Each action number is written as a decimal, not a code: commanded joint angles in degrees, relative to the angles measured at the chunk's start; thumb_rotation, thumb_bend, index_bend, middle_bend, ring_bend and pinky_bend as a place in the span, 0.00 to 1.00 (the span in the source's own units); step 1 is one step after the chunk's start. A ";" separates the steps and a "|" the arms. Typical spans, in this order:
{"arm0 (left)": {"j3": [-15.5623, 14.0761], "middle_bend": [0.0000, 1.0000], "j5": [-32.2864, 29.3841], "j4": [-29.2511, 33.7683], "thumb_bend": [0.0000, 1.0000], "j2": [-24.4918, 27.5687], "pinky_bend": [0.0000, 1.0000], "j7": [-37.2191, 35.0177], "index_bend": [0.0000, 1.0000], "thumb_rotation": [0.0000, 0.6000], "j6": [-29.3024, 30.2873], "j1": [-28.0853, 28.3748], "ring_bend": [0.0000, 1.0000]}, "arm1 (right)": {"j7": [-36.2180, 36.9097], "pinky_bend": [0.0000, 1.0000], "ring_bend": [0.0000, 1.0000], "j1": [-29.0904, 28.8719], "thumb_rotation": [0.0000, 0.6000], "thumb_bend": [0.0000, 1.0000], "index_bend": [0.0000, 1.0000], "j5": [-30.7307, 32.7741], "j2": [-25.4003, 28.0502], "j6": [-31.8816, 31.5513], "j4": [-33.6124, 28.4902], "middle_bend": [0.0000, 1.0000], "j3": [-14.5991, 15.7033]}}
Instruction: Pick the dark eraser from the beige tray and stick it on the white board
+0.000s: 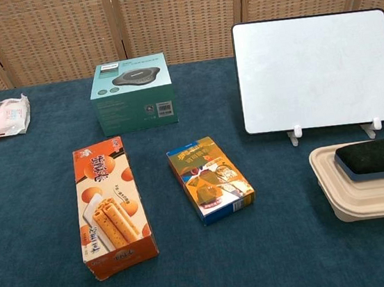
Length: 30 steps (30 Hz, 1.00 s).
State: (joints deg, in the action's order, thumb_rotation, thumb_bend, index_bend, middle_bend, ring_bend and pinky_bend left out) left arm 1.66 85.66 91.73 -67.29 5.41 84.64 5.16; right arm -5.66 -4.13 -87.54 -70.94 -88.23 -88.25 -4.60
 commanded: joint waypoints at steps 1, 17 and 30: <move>-0.02 0.00 -0.02 0.01 0.13 -0.01 0.00 0.05 0.00 1.00 -0.02 -0.02 0.00 | -0.02 0.00 0.00 0.01 1.00 0.00 0.05 0.09 0.01 0.04 -0.05 0.00 -0.02; 0.02 0.00 -0.29 0.02 0.14 0.00 0.00 -0.01 0.00 1.00 -0.40 0.10 0.00 | -0.21 0.00 0.00 0.17 1.00 0.00 0.08 0.22 -0.05 -0.28 -0.48 0.00 -0.11; 0.36 0.00 -0.16 0.01 0.14 0.85 0.00 -2.42 0.00 1.00 0.11 0.00 0.00 | -2.21 0.00 0.00 0.16 1.00 0.00 0.11 0.31 -0.76 0.07 -0.76 0.00 0.21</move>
State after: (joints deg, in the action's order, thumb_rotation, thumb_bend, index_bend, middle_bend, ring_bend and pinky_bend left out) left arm 2.02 85.46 91.73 -66.47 3.03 84.72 5.17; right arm -7.80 -4.00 -87.25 -71.73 -88.21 -88.94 -4.44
